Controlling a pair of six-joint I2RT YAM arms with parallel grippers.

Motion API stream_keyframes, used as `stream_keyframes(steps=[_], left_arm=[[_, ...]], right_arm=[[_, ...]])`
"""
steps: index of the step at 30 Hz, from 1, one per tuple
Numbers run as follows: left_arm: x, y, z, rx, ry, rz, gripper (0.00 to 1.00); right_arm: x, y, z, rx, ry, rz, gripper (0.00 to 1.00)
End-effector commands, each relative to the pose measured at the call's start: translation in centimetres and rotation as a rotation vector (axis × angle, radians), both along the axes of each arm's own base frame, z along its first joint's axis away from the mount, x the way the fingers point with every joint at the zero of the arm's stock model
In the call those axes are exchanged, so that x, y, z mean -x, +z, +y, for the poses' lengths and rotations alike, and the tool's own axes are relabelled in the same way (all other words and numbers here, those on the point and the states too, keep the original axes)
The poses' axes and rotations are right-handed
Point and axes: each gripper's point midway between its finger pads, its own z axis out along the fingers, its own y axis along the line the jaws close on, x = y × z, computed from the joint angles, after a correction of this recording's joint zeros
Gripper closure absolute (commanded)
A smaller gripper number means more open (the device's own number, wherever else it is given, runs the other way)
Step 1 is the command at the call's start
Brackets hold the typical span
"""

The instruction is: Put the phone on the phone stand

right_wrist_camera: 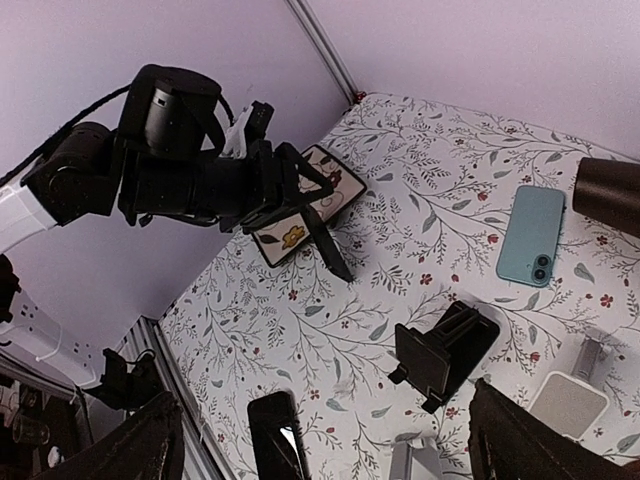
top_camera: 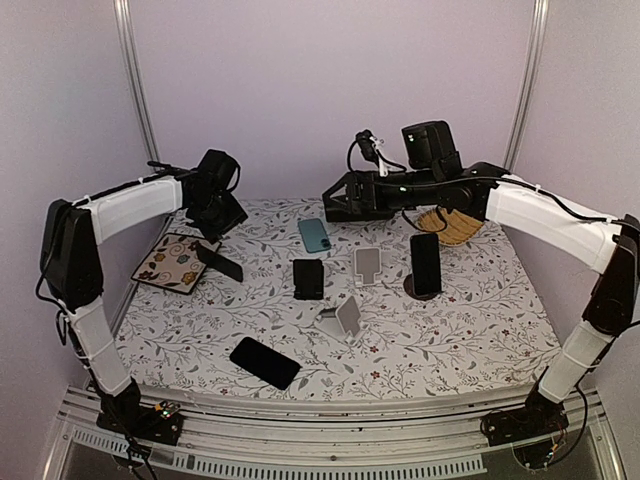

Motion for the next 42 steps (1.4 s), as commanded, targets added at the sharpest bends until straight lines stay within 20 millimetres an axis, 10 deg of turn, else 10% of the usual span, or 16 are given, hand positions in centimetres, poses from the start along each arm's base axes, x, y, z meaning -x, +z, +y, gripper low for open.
stream_keyframes(steps=[1, 22, 42], left_arm=[[0.7, 1.1, -0.2, -0.003, -0.055, -0.031, 0.38], [5.3, -9.3, 6.3, 0.090, 0.192, 0.235, 0.04], [4.5, -14.7, 7.8, -0.026, 0.537, 0.434, 0.03]], right_arm=[[0.3, -0.3, 1.4, -0.036, 0.074, 0.001, 0.01], [0.5, -2.9, 0.6, 0.027, 0.057, 0.034, 0.01], [1.9, -4.0, -0.5, 0.048, 0.074, 0.028, 0.01]])
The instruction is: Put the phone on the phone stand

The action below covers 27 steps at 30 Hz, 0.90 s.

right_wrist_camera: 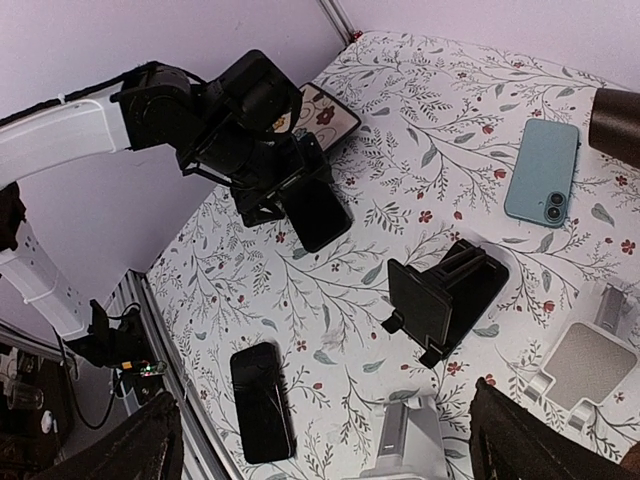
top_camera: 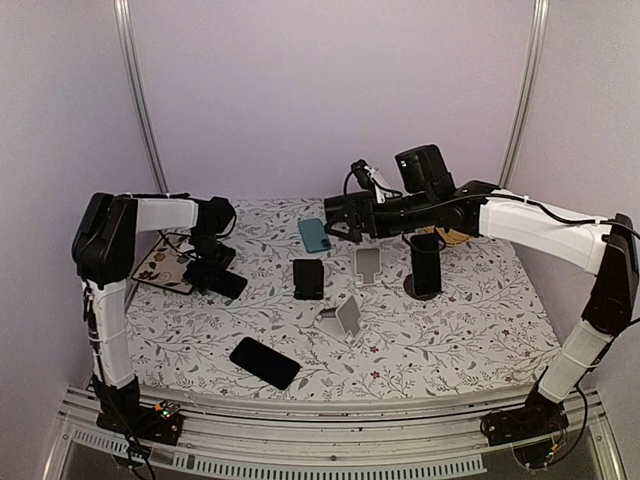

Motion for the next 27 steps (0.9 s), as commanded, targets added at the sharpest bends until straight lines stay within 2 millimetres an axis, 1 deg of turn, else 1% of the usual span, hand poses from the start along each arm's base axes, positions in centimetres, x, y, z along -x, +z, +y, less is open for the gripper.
stream_keyframes(steps=[1, 3, 5, 8, 10, 12, 15, 16, 17, 19, 20, 21, 22, 24, 26, 27], left_arm=[[0.7, -0.9, 1.2, -0.046, 0.059, 0.068, 0.03], [0.5, -1.2, 1.3, -0.050, 0.047, 0.075, 0.04], [0.0, -1.3, 1.2, -0.048, 0.022, 0.077, 0.10], [-0.6, -0.7, 0.9, -0.047, -0.028, 0.065, 0.30], [-1.3, 0.4, 0.7, -0.048, -0.072, 0.030, 0.42], [-1.9, 2.1, 0.2, -0.044, -0.126, -0.022, 0.50], [-2.8, 5.2, -0.9, -0.012, -0.226, -0.120, 0.56], [-3.1, 6.3, -1.4, 0.004, -0.254, -0.156, 0.57], [-3.4, 8.4, -2.0, 0.027, -0.290, -0.218, 0.57], [-4.0, 11.4, -3.5, 0.066, -0.360, -0.323, 0.57], [-4.5, 13.6, -4.5, 0.091, -0.398, -0.400, 0.57], [-4.6, 14.7, -5.4, 0.111, -0.440, -0.442, 0.57], [-5.1, 16.9, -6.9, 0.151, -0.490, -0.532, 0.56], [-5.1, 20.4, -9.8, 0.239, -0.587, -0.673, 0.55], [-4.8, 23.9, -12.6, 0.341, -0.678, -0.841, 0.55], [-4.3, 25.4, -14.0, 0.405, -0.717, -0.914, 0.54]], right_arm=[[0.7, 1.9, -0.6, -0.026, 0.014, -0.054, 0.01], [0.7, 1.8, -0.6, -0.026, 0.017, -0.052, 0.00], [0.8, 1.7, -0.5, -0.029, 0.022, -0.049, 0.00], [0.8, 1.8, -0.4, -0.036, 0.027, -0.047, 0.00], [0.8, 1.8, -0.3, -0.039, 0.029, -0.047, 0.00], [0.8, 1.9, -0.1, -0.046, 0.034, -0.048, 0.00], [0.8, 2.1, 0.2, -0.062, 0.046, -0.047, 0.01], [0.8, 2.1, 0.4, -0.069, 0.049, -0.040, 0.00], [0.8, 2.3, 0.6, -0.079, 0.055, -0.036, 0.00], [0.8, 2.6, 1.0, -0.099, 0.069, -0.027, 0.00], [0.8, 2.9, 1.2, -0.110, 0.076, -0.024, 0.00], [0.9, 3.1, 1.4, -0.123, 0.083, -0.019, 0.00], [1.0, 3.4, 1.7, -0.137, 0.089, -0.011, 0.00], [1.2, 4.0, 2.1, -0.168, 0.106, -0.004, 0.00], [1.4, 4.6, 2.4, -0.206, 0.122, 0.009, 0.00], [1.6, 5.1, 2.6, -0.228, 0.135, 0.017, 0.00]])
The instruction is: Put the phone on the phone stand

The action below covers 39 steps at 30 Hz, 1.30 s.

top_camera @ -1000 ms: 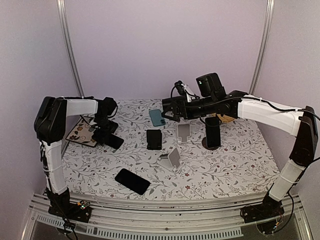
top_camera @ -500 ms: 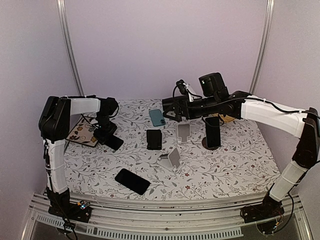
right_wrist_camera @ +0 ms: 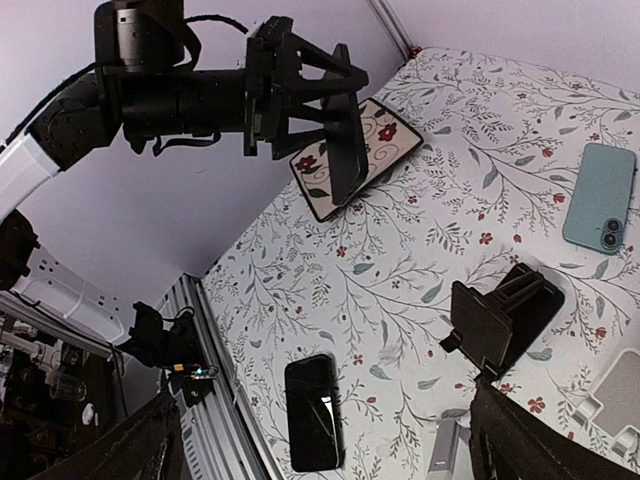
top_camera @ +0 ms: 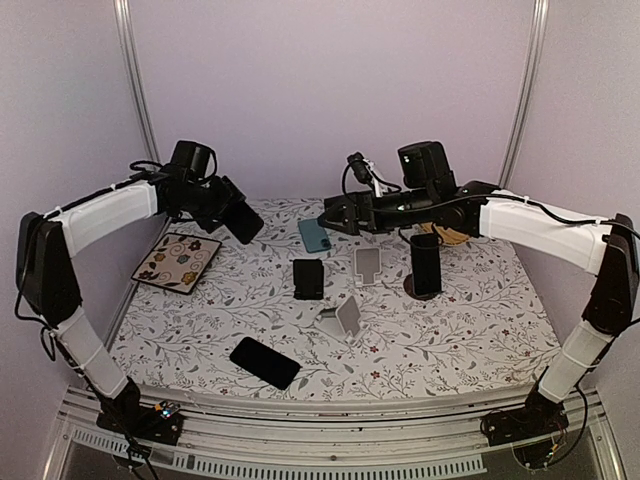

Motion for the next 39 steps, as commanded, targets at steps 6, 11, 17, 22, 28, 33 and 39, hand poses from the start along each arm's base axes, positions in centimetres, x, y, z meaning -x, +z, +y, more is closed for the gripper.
stream_keyframes(steps=[6, 11, 17, 22, 28, 33, 39], left_arm=[[3.3, 15.6, -13.3, 0.443, -0.516, -0.616, 0.54], [5.6, 19.6, -16.0, 0.521, -0.612, -0.744, 0.54], [7.7, 21.1, -18.2, 0.572, -0.708, -0.785, 0.54], [9.4, 23.5, -18.7, 0.634, -0.776, -0.884, 0.54], [11.4, 27.2, -19.1, 0.709, -0.877, -1.000, 0.55], [13.5, 30.5, -18.8, 0.813, -0.949, -1.115, 0.55], [15.6, 34.4, -18.7, 0.891, -1.003, -1.229, 0.55]], right_arm=[[1.8, 6.1, 2.1, -0.258, 0.133, 0.035, 0.00], [2.0, 8.4, 1.9, -0.320, 0.112, 0.049, 0.01], [1.0, 9.4, 1.1, -0.258, -0.021, -0.049, 0.02], [1.9, 10.4, 0.6, -0.335, 0.027, -0.024, 0.02], [4.0, 13.4, -0.6, -0.501, 0.211, -0.010, 0.01], [5.8, 15.5, -0.6, -0.602, 0.362, 0.015, 0.01], [6.0, 17.5, -0.6, -0.731, 0.446, 0.122, 0.02]])
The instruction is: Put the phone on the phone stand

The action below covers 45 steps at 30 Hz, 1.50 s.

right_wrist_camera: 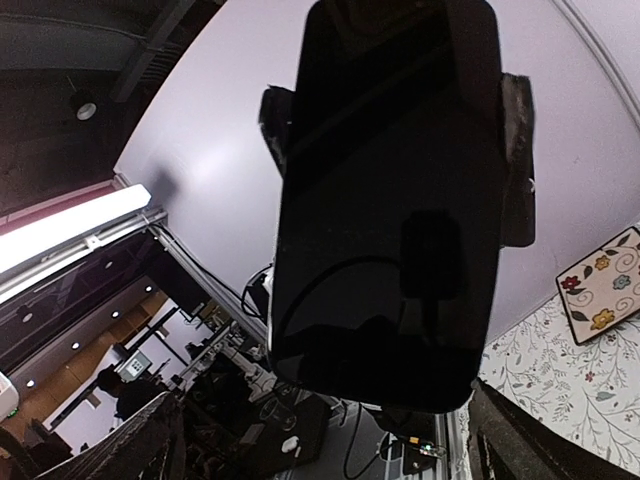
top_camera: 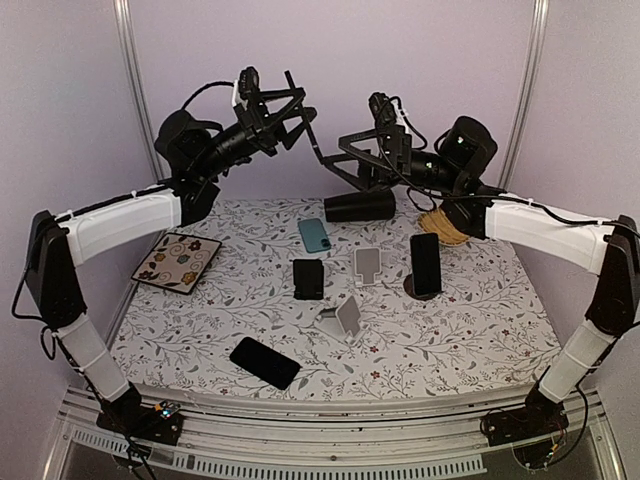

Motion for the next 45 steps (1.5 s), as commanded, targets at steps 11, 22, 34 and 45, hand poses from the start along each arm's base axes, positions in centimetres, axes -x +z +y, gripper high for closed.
stream_keyframes(steps=[11, 22, 34, 45], left_arm=[[5.0, 7.3, -0.6, 0.227, -0.176, -0.208, 0.58], [5.3, 7.0, -2.7, 0.241, -0.217, -0.217, 0.59], [4.4, 5.0, -2.8, 0.168, -0.160, -0.125, 0.24], [0.7, -0.4, 0.9, -0.192, 0.141, 0.023, 0.04]], right_arm=[[1.4, 5.6, -0.7, -0.288, 0.281, 0.226, 0.12], [2.2, 7.6, -1.5, -0.357, 0.357, 0.261, 0.58], [2.3, 7.3, -2.2, -0.301, 0.296, 0.195, 0.98], [-0.1, 2.8, -2.3, -0.046, -0.001, 0.021, 0.98]])
